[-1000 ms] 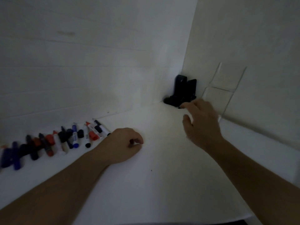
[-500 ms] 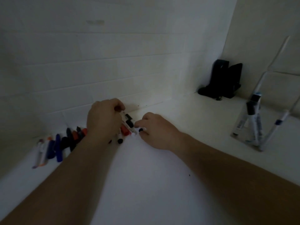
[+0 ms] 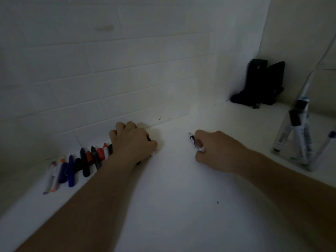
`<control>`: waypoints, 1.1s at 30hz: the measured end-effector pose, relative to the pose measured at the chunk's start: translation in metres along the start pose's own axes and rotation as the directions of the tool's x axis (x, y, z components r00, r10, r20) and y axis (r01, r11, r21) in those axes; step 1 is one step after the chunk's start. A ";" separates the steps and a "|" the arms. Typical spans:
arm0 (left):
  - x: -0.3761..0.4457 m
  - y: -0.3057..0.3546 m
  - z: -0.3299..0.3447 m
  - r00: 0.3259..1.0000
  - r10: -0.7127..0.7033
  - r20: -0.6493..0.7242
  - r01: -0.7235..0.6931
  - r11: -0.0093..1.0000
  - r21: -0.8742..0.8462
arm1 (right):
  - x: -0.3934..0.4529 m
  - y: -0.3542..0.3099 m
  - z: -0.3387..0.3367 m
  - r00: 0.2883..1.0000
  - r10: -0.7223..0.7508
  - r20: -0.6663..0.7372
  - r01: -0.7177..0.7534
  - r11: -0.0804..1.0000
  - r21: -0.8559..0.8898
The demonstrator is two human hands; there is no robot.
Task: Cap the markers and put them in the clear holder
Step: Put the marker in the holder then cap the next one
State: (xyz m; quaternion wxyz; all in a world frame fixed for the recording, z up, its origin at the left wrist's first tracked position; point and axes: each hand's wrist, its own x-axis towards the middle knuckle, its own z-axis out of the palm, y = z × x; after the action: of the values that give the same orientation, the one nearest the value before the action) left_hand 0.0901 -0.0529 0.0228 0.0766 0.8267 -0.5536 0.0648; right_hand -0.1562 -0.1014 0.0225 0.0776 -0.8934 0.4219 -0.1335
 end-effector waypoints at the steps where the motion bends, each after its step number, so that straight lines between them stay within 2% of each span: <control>1: 0.001 0.001 0.000 1.000 0.001 -0.021 -0.001 1.000 -0.002 | -0.006 0.005 0.001 0.999 0.028 -0.025 -0.027 0.997 0.067; 4: -0.002 0.007 0.000 0.985 0.020 -0.169 -0.035 0.996 -0.084 | -0.015 0.017 0.005 0.984 0.122 -0.133 -0.076 0.950 0.304; 6: -0.010 0.014 -0.003 0.963 0.043 -0.267 -0.121 0.952 -0.280 | -0.017 0.020 0.006 0.969 0.187 -0.161 -0.096 0.886 0.455; 7: -0.016 0.019 -0.005 0.957 0.037 -0.287 -0.158 0.898 -0.412 | -0.018 0.021 0.006 0.962 0.216 -0.164 -0.104 0.851 0.515; 10: -0.037 0.039 -0.012 0.975 -0.008 -0.222 -0.151 0.707 -0.691 | -0.016 0.023 0.007 0.950 0.278 -0.144 -0.118 0.744 0.657; 13: -0.047 0.051 -0.008 0.983 0.028 -0.179 -0.158 0.616 -0.772 | -0.015 0.022 0.008 0.955 0.267 -0.132 -0.100 0.705 0.702; 18: -0.042 0.050 0.000 0.984 0.165 -0.061 -0.147 0.578 -0.803 | -0.014 0.025 0.011 0.956 0.198 -0.218 -0.034 0.810 0.586; 23: -0.037 0.048 0.002 0.986 0.121 -0.115 -0.164 0.566 -0.808 | -0.018 0.021 0.015 0.961 0.094 -0.261 0.050 0.867 0.496; 28: -0.035 0.045 0.004 0.986 0.096 -0.139 -0.169 0.532 -0.830 | -0.019 0.018 0.015 0.941 -0.014 -0.337 0.115 0.953 0.282; 33: -0.033 0.044 0.006 0.981 0.091 -0.169 -0.190 0.578 -0.794 | -0.016 0.024 0.017 0.938 -0.056 -0.341 0.130 0.972 0.198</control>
State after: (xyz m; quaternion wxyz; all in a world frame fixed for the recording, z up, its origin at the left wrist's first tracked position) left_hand 0.0367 -0.0408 0.0130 0.4672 0.6508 -0.5815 -0.1417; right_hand -0.1784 -0.1038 -0.0027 0.0960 -0.8631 0.3689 -0.3313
